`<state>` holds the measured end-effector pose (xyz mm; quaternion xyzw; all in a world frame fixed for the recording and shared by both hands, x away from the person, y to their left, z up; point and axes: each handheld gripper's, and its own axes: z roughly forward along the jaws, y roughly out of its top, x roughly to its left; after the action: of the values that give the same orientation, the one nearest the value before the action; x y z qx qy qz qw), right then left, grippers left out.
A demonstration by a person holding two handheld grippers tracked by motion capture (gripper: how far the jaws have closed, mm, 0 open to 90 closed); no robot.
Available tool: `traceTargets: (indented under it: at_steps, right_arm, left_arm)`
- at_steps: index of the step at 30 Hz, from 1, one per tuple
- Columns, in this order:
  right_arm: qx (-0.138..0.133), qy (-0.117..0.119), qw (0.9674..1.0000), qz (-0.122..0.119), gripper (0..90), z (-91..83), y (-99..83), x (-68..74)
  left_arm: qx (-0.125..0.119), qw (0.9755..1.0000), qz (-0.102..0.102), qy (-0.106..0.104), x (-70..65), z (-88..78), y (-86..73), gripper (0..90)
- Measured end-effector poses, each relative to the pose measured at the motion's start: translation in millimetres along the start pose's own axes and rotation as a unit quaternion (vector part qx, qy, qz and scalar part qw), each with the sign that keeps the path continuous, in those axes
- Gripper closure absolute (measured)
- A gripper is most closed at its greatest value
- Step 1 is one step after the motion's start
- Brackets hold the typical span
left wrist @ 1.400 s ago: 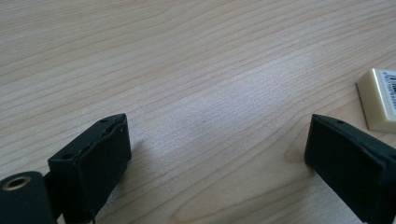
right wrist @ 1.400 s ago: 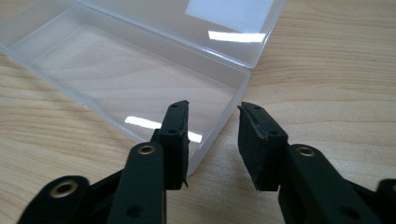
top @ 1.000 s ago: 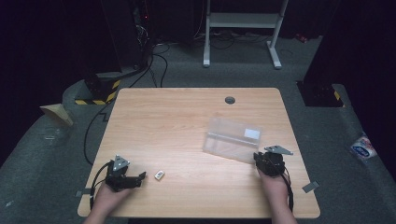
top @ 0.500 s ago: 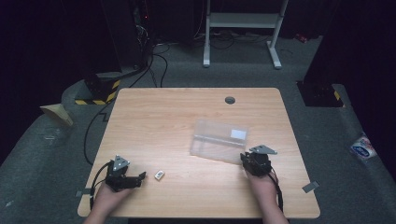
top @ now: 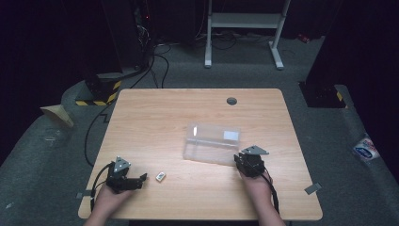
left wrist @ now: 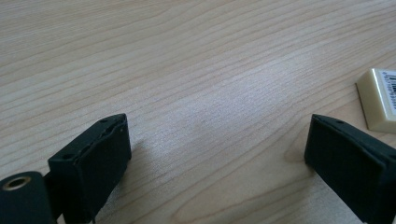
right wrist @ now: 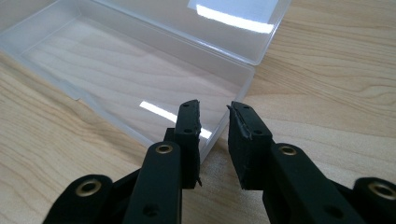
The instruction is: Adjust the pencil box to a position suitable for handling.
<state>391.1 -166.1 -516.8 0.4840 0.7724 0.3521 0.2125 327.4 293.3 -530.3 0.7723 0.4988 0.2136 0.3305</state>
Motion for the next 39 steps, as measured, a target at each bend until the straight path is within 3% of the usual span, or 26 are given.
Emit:
traceTargets:
  at_steps: [10, 24, 39]
  right_arm:
    - [-0.002, -0.007, 1.0000, 0.004, 76.3, -3.3, -3.8, -12.3]
    - [-0.001, 0.006, 0.9999, -0.011, 75.5, -0.4, -1.8, 2.4]
    - [0.001, 0.006, 0.9999, -0.011, 75.8, 0.5, -1.1, 2.7]
  left_arm:
    - [0.000, 1.0000, 0.000, 0.000, 0.0, 0.0, 0.0, 7.3]
    - [0.000, 1.0000, 0.000, 0.000, 0.0, 0.0, 0.0, 7.3]
    - [0.000, 1.0000, 0.000, 0.000, 0.0, 0.0, 0.0, 7.3]
